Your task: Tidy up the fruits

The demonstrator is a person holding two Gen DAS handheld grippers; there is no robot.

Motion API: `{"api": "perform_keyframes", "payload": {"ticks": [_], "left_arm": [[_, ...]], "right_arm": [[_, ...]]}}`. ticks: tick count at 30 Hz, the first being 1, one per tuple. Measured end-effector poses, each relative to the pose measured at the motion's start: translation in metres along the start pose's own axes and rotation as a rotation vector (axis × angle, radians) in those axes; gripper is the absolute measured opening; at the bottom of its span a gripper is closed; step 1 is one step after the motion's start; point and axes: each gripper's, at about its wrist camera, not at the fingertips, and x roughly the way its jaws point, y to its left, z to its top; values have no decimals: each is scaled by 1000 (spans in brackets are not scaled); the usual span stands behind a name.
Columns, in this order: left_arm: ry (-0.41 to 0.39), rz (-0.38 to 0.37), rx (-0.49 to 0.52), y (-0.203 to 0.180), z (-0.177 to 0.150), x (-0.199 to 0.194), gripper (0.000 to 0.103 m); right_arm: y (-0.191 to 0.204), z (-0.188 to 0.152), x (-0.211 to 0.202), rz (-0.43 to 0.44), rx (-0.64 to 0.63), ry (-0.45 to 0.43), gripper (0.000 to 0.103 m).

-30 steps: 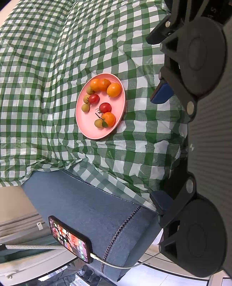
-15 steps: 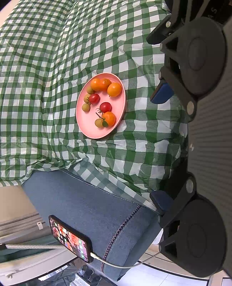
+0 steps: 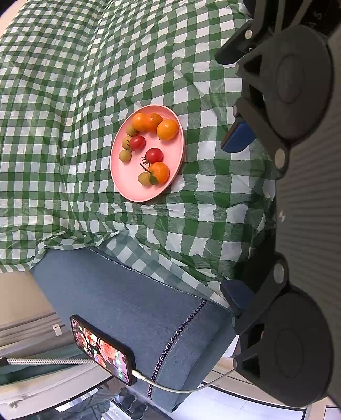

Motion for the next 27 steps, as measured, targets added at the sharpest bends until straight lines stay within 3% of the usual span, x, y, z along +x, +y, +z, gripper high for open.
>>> {"api": "perform_keyframes", "payload": {"ticks": [27], "left_arm": [[-9, 5, 1, -1, -2, -2, 103]], "right_arm": [[0, -1, -2, 4, 5, -14, 102]]}}
